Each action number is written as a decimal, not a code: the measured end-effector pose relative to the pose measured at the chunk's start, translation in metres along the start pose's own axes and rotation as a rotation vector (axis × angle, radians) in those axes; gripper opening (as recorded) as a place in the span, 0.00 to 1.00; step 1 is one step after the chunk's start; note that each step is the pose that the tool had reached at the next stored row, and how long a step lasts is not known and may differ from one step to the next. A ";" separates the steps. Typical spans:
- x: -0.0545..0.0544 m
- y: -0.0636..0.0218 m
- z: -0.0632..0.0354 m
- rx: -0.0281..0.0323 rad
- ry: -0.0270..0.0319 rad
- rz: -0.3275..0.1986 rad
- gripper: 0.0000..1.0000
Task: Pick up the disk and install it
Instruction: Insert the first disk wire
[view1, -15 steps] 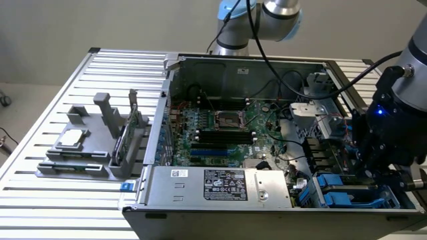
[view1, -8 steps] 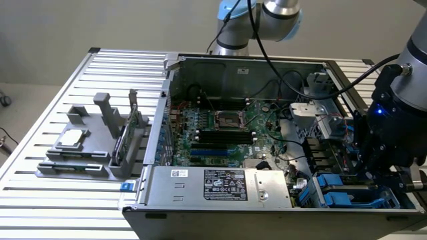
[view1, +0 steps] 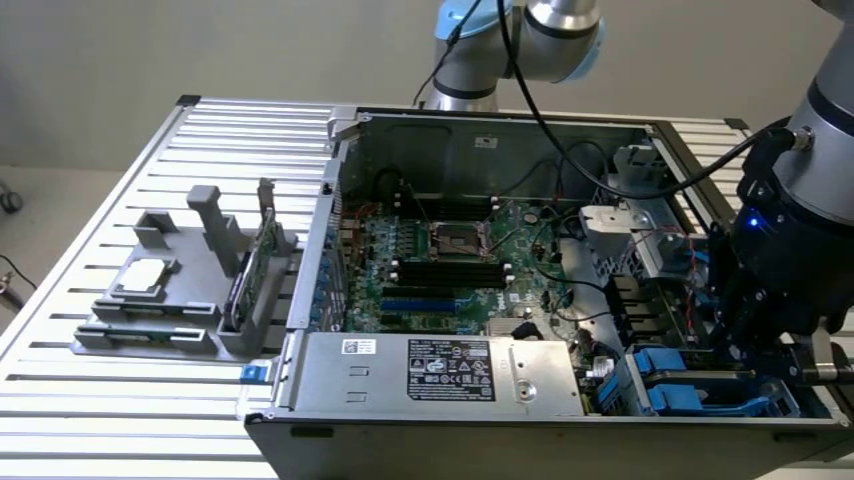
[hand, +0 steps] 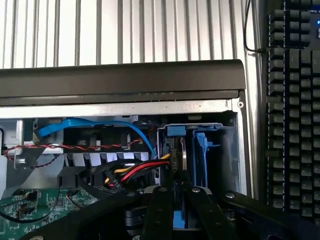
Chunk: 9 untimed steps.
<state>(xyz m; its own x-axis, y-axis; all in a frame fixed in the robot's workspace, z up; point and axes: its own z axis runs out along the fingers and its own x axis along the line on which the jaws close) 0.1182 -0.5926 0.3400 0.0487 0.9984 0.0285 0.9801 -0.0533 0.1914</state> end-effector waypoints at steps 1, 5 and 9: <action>0.000 -0.0001 0.0004 -0.0002 -0.0011 0.005 0.16; 0.002 -0.0002 0.0013 -0.0005 -0.0034 0.016 0.16; 0.003 0.0002 0.0023 -0.0006 -0.0044 0.023 0.16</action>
<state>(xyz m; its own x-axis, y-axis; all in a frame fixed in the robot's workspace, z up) 0.1190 -0.5896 0.3379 0.0716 0.9970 0.0285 0.9786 -0.0757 0.1914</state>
